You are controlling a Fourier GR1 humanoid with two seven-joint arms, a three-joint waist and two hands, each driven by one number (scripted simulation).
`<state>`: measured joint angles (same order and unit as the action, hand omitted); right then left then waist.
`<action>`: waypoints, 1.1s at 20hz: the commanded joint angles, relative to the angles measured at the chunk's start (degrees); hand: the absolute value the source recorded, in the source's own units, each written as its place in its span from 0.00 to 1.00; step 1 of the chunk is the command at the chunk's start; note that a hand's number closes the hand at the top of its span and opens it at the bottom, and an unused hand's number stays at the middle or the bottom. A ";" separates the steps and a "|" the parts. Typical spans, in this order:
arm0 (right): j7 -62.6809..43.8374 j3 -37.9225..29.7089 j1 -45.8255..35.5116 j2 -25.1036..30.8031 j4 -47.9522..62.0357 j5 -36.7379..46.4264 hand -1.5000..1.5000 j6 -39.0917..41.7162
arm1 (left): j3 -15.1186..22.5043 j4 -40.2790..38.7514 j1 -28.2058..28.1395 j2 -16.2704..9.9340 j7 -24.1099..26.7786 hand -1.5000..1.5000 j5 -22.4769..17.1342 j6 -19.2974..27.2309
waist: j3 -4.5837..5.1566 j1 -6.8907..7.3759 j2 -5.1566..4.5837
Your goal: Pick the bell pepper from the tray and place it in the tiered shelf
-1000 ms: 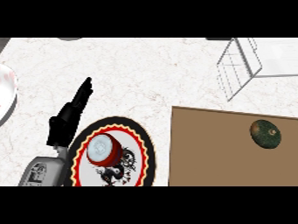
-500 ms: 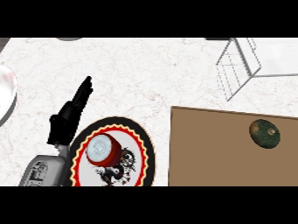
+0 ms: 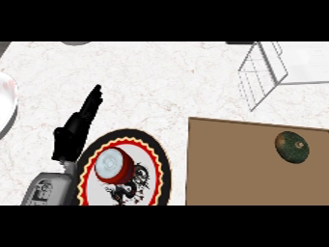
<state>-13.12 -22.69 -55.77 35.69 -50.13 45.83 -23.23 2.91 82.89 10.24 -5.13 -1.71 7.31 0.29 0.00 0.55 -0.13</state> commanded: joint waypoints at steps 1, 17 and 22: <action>0.16 -2.72 0.64 1.52 -0.62 -4.56 0.00 2.04 | 1.21 -0.78 -0.83 1.53 1.25 0.50 1.27 0.97 | 0.01 -0.38 0.12; -3.43 -7.02 -3.82 2.83 -7.66 -18.71 0.00 7.19 | -0.50 2.41 -3.62 -0.29 1.47 0.50 -0.11 -1.42 | 0.02 -0.33 0.29; -8.27 -13.54 -7.15 7.41 -8.25 -22.01 0.00 3.22 | -0.58 1.90 -1.65 -0.45 -0.95 0.50 0.68 -0.92 | 0.02 -0.46 0.35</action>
<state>-17.33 -33.19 -60.92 40.18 -57.18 25.50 -18.28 1.88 83.57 9.73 -5.38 -1.91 7.42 -0.68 0.01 0.02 0.10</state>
